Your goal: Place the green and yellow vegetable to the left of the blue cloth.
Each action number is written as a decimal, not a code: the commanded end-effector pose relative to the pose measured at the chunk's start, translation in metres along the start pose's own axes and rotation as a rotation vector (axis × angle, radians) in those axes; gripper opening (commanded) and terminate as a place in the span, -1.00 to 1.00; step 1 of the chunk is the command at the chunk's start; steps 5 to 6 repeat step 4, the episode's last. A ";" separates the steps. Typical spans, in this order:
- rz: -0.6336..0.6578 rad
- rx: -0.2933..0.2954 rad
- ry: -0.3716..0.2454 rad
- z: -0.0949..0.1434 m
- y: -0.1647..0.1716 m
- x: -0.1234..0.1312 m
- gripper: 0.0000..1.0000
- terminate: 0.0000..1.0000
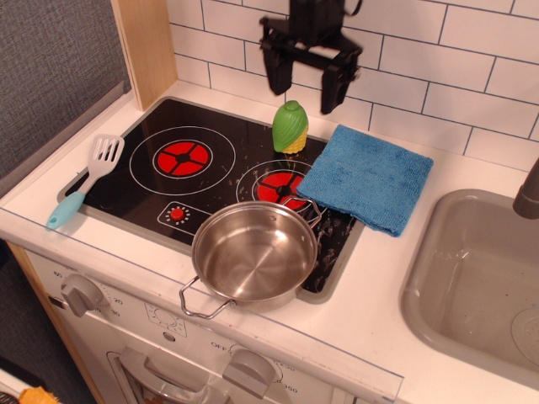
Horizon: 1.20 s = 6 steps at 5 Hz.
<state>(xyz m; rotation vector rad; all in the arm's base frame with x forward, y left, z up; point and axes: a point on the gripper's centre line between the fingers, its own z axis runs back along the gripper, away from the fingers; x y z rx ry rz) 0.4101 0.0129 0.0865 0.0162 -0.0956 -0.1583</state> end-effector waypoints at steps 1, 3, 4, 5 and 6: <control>-0.002 0.031 -0.072 0.042 -0.028 -0.016 1.00 -1.00; -0.002 0.031 -0.072 0.042 -0.028 -0.016 1.00 -1.00; -0.002 0.031 -0.072 0.042 -0.028 -0.016 1.00 1.00; -0.002 0.031 -0.072 0.042 -0.028 -0.016 1.00 1.00; -0.002 0.031 -0.072 0.042 -0.028 -0.016 1.00 1.00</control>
